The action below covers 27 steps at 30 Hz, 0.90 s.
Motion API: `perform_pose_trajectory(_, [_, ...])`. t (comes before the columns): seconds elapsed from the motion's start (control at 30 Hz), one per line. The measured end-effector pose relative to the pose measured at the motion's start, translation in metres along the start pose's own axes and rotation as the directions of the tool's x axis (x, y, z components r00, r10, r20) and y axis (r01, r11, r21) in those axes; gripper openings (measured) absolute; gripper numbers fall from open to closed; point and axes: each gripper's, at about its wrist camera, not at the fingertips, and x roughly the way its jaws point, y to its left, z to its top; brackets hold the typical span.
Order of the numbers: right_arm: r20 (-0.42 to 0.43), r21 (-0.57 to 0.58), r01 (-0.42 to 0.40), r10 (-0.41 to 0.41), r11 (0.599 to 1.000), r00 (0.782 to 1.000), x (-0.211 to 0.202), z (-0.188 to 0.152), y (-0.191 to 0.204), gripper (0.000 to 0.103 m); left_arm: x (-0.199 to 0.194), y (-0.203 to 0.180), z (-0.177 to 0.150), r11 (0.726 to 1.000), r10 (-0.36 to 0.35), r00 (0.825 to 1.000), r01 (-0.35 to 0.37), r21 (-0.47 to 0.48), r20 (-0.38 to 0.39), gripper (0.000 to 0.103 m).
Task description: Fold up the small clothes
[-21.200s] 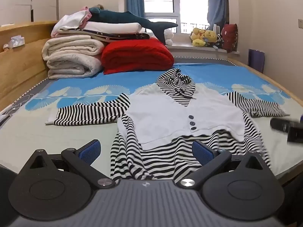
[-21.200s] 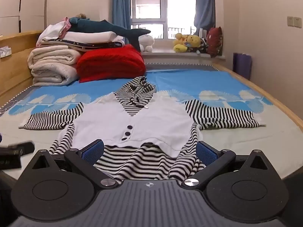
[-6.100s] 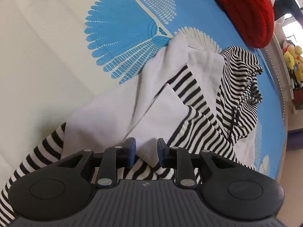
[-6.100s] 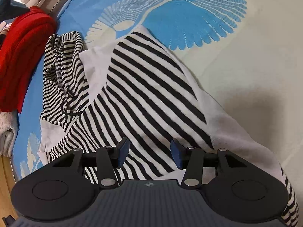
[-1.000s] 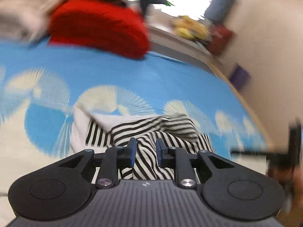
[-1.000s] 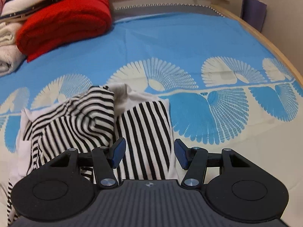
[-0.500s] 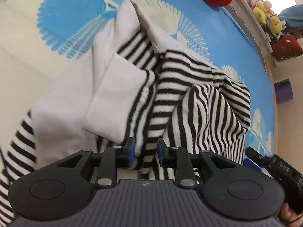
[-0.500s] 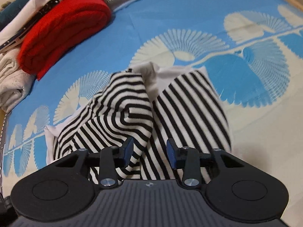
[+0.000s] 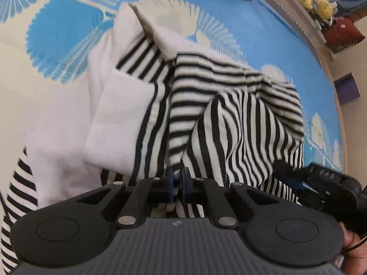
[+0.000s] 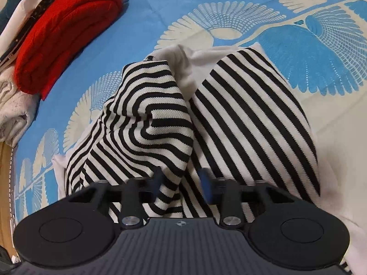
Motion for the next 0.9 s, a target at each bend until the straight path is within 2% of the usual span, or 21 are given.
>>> perform_pose_trajectory(0.07, [0.019,0.002,-0.027,0.027,1.0,0.999,-0.001,0.001,0.0,0.003,-0.005,0.006,0.003,0.999,-0.024,1.0,0.025,-0.044,0.011,0.007])
perform_pose_trajectory(0.17, [0.041,-0.009,-0.048,0.048,0.999,0.998,-0.007,0.001,0.0,0.001,-0.008,0.018,0.005,0.992,-0.051,0.999,0.052,-0.112,0.011,0.015])
perform_pose_trajectory(0.27, [0.051,-0.038,-0.05,0.051,0.998,0.997,-0.014,0.003,0.003,0.001,-0.001,0.024,0.003,0.993,-0.013,1.0,0.011,-0.114,-0.019,0.017])
perform_pose_trajectory(0.4, [0.055,-0.044,-0.037,0.039,0.998,0.998,-0.017,0.003,0.004,0.001,0.009,0.029,-0.002,0.991,-0.019,0.998,0.011,-0.13,-0.056,0.017])
perform_pose_trajectory(0.53, [0.056,-0.044,-0.049,0.051,0.998,0.997,-0.021,0.002,0.005,0.001,0.015,0.026,-0.004,0.995,-0.003,0.998,-0.003,-0.099,-0.058,0.017])
perform_pose_trajectory(0.6, [0.064,-0.035,-0.071,0.073,0.997,0.995,-0.029,0.004,0.005,0.001,0.014,0.025,-0.004,0.996,-0.004,0.998,-0.002,-0.09,-0.059,0.014])
perform_pose_trajectory(0.63, [0.072,-0.029,-0.091,0.093,0.995,0.993,-0.035,0.005,0.005,0.001,0.014,0.022,-0.003,0.997,-0.004,0.999,0.0,-0.078,-0.053,0.005])
perform_pose_trajectory(0.67, [0.082,-0.024,-0.114,0.115,0.993,0.99,-0.041,0.007,0.005,0.001,0.01,0.02,-0.002,0.998,-0.005,0.999,0.003,-0.066,-0.037,0.0])
perform_pose_trajectory(0.8, [0.179,-0.022,-0.236,0.237,0.971,0.955,-0.079,0.017,0.003,0.0,-0.028,0.016,0.012,0.998,-0.04,0.995,0.044,-0.037,0.092,0.0])
perform_pose_trajectory(0.83, [0.2,-0.019,-0.261,0.26,0.965,0.945,-0.087,0.019,0.001,0.0,-0.044,0.017,0.018,0.997,-0.056,0.988,0.061,-0.036,0.141,0.0])
perform_pose_trajectory(0.9, [0.235,-0.009,-0.297,0.291,0.955,0.927,-0.101,0.022,-0.007,0.0,-0.076,0.022,0.029,0.998,-0.054,0.964,0.062,-0.019,0.26,0.0])
